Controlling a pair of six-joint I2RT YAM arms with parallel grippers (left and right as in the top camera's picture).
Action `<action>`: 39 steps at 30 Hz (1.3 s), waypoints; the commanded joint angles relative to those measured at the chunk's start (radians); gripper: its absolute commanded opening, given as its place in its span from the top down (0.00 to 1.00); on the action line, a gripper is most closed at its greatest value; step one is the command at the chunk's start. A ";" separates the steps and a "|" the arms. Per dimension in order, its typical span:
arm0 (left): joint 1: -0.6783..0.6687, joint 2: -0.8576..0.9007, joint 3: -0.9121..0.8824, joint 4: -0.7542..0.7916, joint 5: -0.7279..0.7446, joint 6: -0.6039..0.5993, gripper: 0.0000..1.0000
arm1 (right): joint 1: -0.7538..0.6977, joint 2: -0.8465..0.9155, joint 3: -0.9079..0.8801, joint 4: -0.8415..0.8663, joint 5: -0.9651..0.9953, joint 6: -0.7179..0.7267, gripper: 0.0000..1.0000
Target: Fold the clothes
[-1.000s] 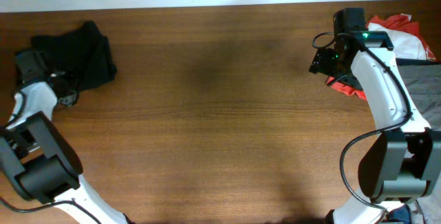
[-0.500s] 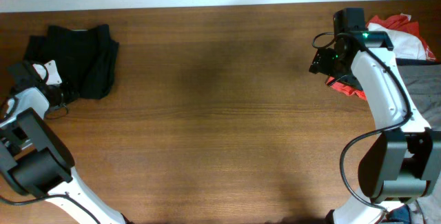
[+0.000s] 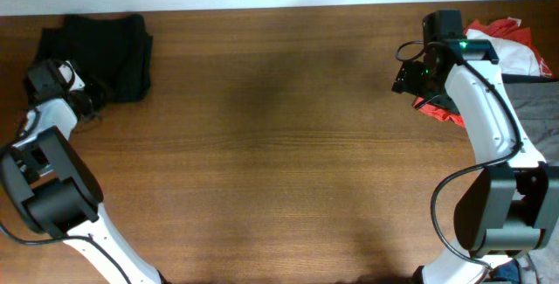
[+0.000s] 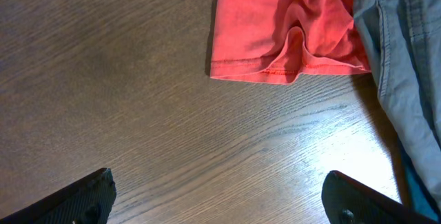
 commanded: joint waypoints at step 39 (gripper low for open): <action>0.058 -0.344 0.105 -0.315 -0.249 0.116 0.01 | -0.004 -0.010 0.012 -0.001 0.016 0.008 0.01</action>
